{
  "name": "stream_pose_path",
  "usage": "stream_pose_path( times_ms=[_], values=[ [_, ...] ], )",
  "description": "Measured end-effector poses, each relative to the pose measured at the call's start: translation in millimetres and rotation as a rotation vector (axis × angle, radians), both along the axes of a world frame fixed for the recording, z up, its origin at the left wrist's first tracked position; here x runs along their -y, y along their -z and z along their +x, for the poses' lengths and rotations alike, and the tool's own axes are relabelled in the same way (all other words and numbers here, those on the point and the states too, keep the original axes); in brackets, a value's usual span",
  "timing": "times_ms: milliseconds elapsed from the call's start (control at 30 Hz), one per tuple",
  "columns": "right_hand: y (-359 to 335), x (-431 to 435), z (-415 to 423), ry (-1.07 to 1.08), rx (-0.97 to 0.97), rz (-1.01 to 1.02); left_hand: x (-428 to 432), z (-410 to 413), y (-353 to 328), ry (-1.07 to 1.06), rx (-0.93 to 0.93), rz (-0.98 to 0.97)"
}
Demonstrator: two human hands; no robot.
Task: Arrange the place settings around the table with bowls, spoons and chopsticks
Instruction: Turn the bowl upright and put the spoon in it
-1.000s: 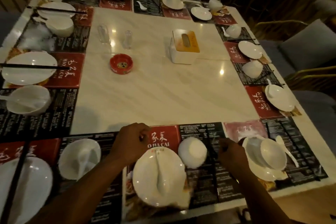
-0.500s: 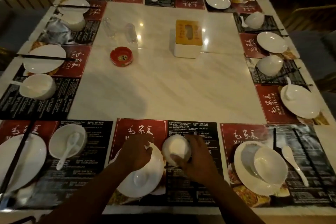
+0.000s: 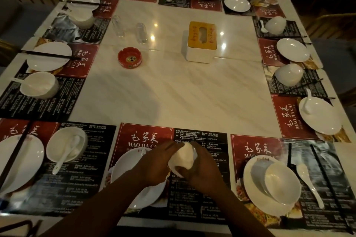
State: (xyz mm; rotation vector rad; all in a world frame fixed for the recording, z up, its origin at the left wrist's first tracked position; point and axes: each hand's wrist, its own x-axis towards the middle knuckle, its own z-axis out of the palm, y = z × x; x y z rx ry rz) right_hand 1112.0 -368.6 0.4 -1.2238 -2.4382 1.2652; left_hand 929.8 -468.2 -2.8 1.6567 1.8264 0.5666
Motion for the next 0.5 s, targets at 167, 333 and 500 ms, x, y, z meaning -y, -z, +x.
stream_pose_path(
  times_ms=[167, 333, 500],
  values=[
    [-23.9, -19.4, -2.9, 0.116, -0.008, -0.266, -6.3, 6.9, -4.4, -0.096, 0.024, 0.03],
    [-30.6, -32.5, 3.0, -0.124, 0.136, -0.09, -13.0, 2.7, -4.9, -0.215, 0.114, -0.048],
    [-25.5, -38.6, 6.5, -0.09, 0.215, -0.041, -15.3, 9.8, -8.6, -0.231, 0.161, -0.15]
  ],
)
